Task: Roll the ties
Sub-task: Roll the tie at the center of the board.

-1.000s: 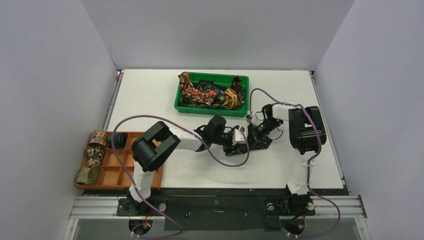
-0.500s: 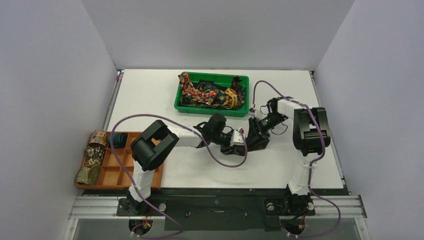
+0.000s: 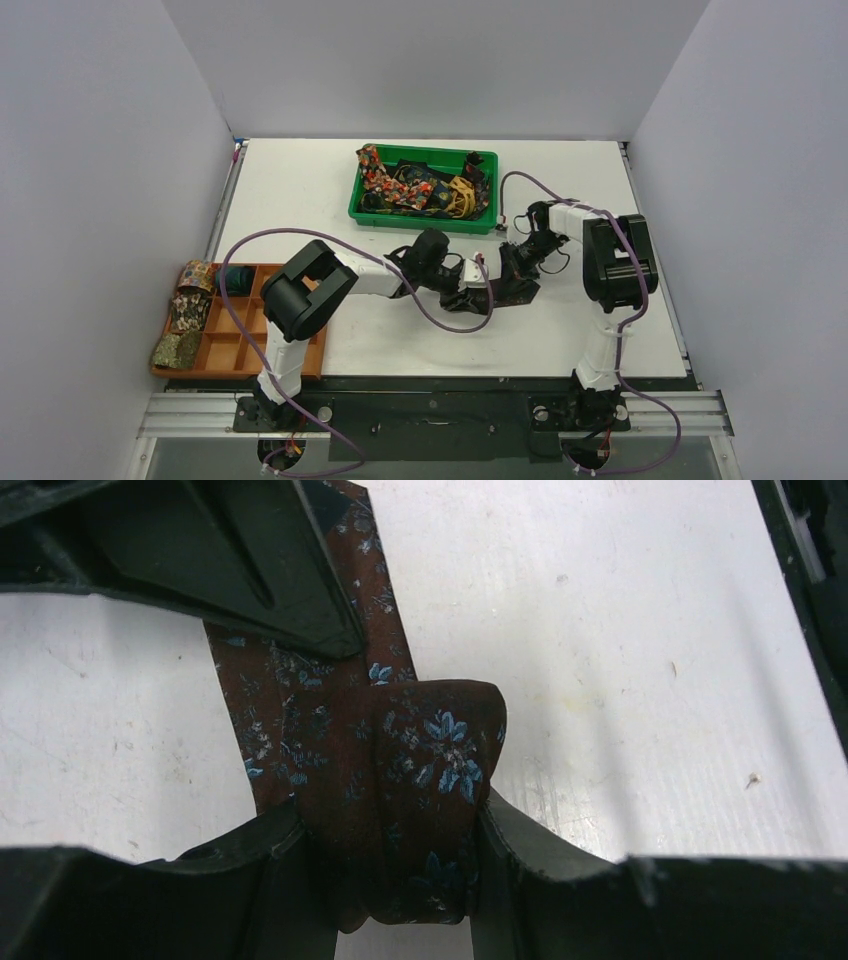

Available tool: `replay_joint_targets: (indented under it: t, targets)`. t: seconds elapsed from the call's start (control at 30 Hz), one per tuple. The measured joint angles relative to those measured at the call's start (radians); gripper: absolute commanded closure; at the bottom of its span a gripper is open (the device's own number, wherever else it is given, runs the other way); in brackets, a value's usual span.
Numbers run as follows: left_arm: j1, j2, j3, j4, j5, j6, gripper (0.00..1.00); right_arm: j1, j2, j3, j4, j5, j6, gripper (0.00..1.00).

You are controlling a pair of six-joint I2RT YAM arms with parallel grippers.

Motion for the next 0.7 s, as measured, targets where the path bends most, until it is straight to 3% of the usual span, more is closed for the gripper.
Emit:
replay_joint_targets:
  t: [0.37,0.57,0.7]
  targets:
    - [0.006,-0.056,-0.112,0.256,-0.127,-0.37,0.88,0.025,0.003,0.016,-0.016,0.048,0.014,1.0]
    - [0.006,-0.053,-0.111,0.234,-0.195,-0.387,0.88,0.031,0.003,0.019,-0.02,0.057,0.013,1.0]
    - [0.003,-0.037,-0.094,0.169,-0.205,-0.318,0.89,0.034,0.003,0.021,-0.023,0.053,0.006,0.8]
